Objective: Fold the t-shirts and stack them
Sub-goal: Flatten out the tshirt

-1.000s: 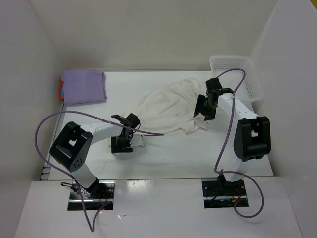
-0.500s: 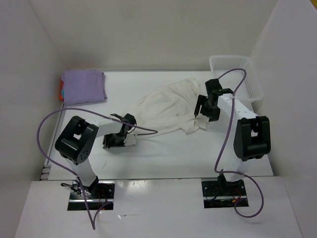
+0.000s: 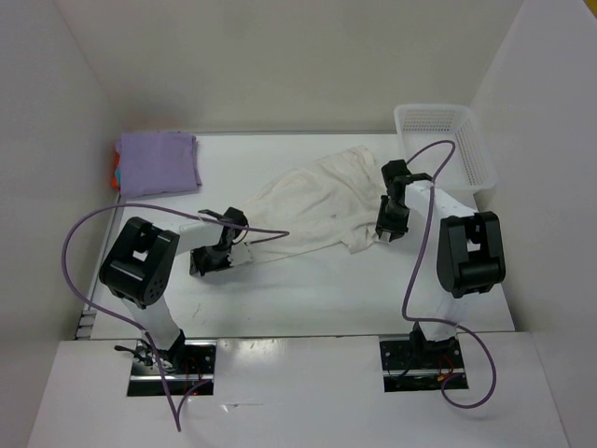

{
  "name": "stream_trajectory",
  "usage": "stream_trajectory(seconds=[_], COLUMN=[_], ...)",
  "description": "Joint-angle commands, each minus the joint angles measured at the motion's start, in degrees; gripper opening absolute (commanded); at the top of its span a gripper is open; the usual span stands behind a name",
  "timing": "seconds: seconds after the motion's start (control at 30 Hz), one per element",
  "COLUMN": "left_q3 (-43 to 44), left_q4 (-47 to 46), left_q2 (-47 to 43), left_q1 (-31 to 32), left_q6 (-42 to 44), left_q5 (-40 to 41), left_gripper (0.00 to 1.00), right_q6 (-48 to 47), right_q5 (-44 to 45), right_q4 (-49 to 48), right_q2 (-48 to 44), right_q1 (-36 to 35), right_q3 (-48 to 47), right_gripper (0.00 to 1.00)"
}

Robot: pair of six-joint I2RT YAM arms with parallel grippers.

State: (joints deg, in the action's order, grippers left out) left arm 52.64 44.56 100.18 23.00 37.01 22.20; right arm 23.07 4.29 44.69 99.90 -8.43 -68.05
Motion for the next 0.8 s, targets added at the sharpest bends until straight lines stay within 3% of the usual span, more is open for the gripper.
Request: stream_trajectory(seconds=[0.0,0.2,0.3,0.33,0.47,0.77], left_q3=[1.1,2.2,2.2,2.2,2.2,2.2], left_q4=[-6.3,-6.3,-6.3,-6.3,-6.3,-6.3], left_q2=[-0.7,-0.7,-0.7,-0.7,-1.2,-1.2], left_q1=[-1.6,-2.7,-2.7,-2.7,-3.8,-4.9], left_q6=[-1.7,-1.7,-1.7,-1.7,-1.7,-1.7], left_q5=[-5.7,-4.6,-4.6,-4.6,-4.1,-4.6], left_gripper=[0.00,0.00,0.00,0.00,0.00,0.00], right_q6=[0.5,6.0,7.2,8.0,9.7,8.6], right_q5=[5.3,15.6,19.1,20.4,26.2,25.7], right_q4=[5.8,10.3,10.9,11.4,11.4,9.5], right_q2=[-4.2,-0.1,5.3,6.4,9.9,9.5], right_q1=[-2.4,-9.1,-11.2,-11.2,-12.1,-8.7], right_q3=[0.3,-0.4,-1.1,-1.1,-3.7,-4.3], right_gripper=[0.39,0.43,0.54,0.64,0.69,0.74])
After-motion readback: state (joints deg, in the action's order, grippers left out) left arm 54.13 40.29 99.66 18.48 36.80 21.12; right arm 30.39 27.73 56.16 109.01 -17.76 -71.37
